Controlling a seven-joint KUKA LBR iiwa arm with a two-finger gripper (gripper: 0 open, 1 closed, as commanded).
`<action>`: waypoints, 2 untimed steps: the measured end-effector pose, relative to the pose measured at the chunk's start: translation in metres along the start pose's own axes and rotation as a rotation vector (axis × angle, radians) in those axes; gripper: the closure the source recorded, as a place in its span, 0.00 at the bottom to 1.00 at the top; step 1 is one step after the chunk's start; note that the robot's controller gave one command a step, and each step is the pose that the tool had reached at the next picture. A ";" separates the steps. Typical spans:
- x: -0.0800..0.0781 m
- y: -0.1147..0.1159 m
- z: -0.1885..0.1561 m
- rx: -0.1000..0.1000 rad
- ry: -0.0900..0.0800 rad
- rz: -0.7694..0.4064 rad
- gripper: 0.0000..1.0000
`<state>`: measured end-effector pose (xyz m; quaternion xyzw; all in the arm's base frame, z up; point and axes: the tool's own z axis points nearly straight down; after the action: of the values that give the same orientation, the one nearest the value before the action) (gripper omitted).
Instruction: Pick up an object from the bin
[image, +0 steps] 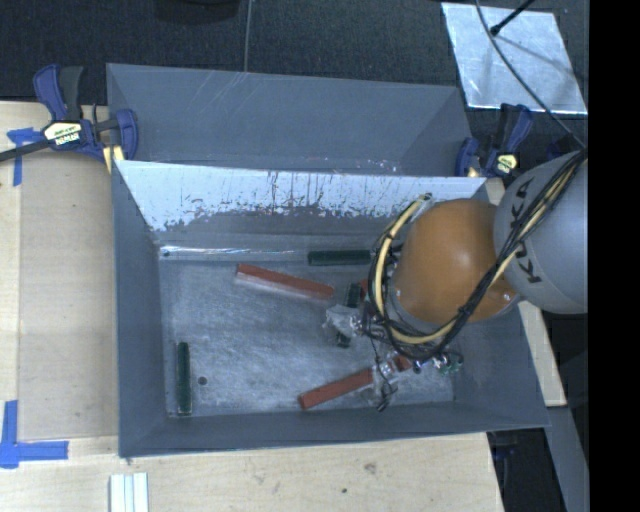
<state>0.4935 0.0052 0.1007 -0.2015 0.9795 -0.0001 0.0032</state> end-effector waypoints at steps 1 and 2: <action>0.013 -0.007 -0.014 -0.001 0.004 0.061 0.00; 0.006 -0.003 0.030 0.001 -0.002 -0.060 0.00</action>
Offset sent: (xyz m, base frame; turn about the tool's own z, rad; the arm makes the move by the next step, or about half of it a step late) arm -0.0101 -0.0119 0.0133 0.0607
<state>0.4892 -0.0003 0.0703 -0.2308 0.9730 -0.0006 0.0045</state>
